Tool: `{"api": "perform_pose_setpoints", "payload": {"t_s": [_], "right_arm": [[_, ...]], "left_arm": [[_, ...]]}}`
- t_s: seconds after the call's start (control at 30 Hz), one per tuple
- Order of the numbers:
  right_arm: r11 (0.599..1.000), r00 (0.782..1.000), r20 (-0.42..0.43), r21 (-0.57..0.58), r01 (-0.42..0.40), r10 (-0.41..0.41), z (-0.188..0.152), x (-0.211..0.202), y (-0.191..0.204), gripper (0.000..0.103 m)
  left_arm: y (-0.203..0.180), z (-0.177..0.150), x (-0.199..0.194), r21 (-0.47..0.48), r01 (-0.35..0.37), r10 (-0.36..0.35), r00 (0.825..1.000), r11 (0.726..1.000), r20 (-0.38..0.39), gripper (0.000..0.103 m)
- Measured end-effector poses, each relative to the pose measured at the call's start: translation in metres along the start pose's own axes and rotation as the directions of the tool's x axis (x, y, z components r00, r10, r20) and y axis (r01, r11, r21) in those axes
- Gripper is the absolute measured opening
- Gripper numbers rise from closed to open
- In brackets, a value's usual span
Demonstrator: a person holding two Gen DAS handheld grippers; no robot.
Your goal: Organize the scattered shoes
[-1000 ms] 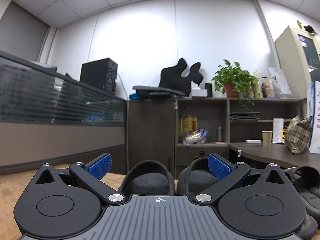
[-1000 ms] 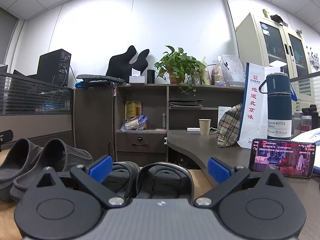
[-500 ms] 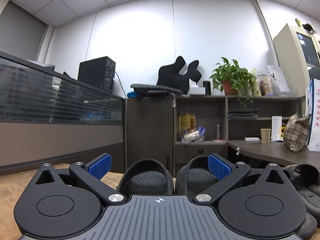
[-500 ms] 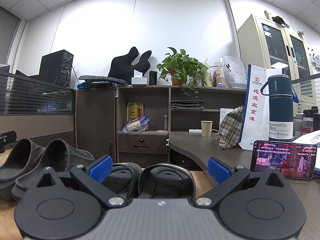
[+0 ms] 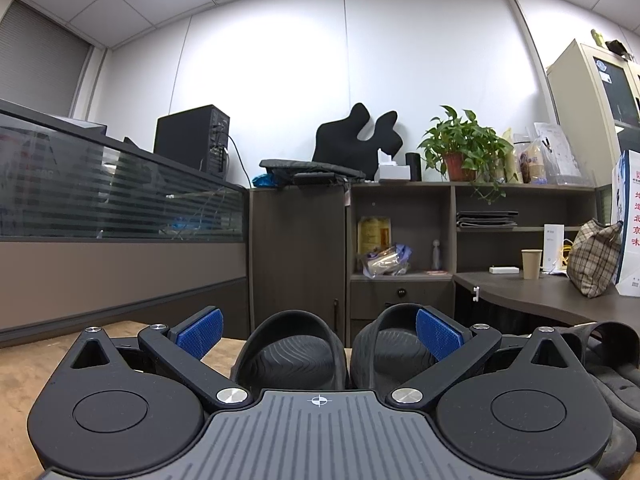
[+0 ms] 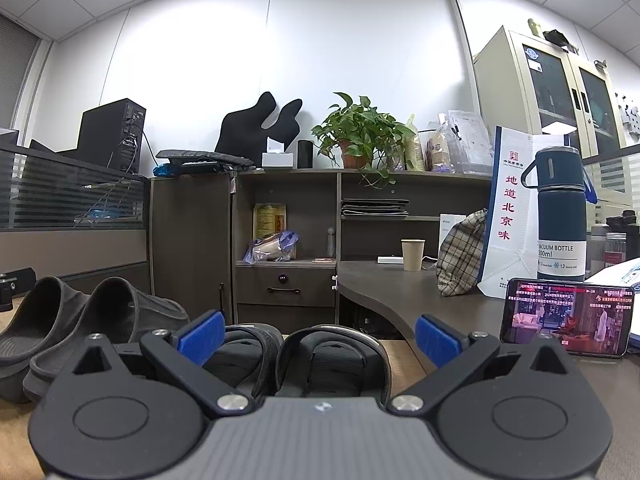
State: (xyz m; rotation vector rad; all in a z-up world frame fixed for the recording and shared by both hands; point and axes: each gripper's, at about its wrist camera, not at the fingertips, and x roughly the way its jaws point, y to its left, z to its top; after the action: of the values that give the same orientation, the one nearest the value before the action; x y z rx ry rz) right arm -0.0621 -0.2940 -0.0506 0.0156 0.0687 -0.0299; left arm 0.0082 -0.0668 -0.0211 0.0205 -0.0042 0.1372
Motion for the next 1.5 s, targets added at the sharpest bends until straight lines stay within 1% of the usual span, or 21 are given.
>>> {"api": "perform_pose_setpoints", "payload": {"t_s": [0.07, 0.23, 0.6, 1.5], "right_arm": [[1.0, 1.0, 0.0, 0.0, 0.0, 0.0, 0.0, 0.0, 0.0, 0.103], [1.0, 1.0, -0.001, 0.002, 0.0, 0.0, -0.001, 0.001, 0.0, 0.103], [1.0, 1.0, -0.001, -0.001, -0.004, 0.004, -0.003, 0.001, -0.001, 0.103], [1.0, 1.0, -0.006, -0.005, -0.005, 0.005, -0.002, 0.0, 0.001, 0.103]], "left_arm": [[0.005, 0.004, 0.006, 0.001, -0.001, 0.001, 1.0, 1.0, -0.005, 0.103], [0.005, 0.004, 0.007, 0.001, -0.014, 0.014, 1.0, 1.0, -0.004, 0.103], [0.002, -0.002, 0.001, 0.0, -0.023, 0.023, 1.0, 1.0, 0.005, 0.103], [-0.002, 0.001, -0.004, -0.001, -0.023, 0.023, 1.0, 1.0, 0.013, 0.103]]}}
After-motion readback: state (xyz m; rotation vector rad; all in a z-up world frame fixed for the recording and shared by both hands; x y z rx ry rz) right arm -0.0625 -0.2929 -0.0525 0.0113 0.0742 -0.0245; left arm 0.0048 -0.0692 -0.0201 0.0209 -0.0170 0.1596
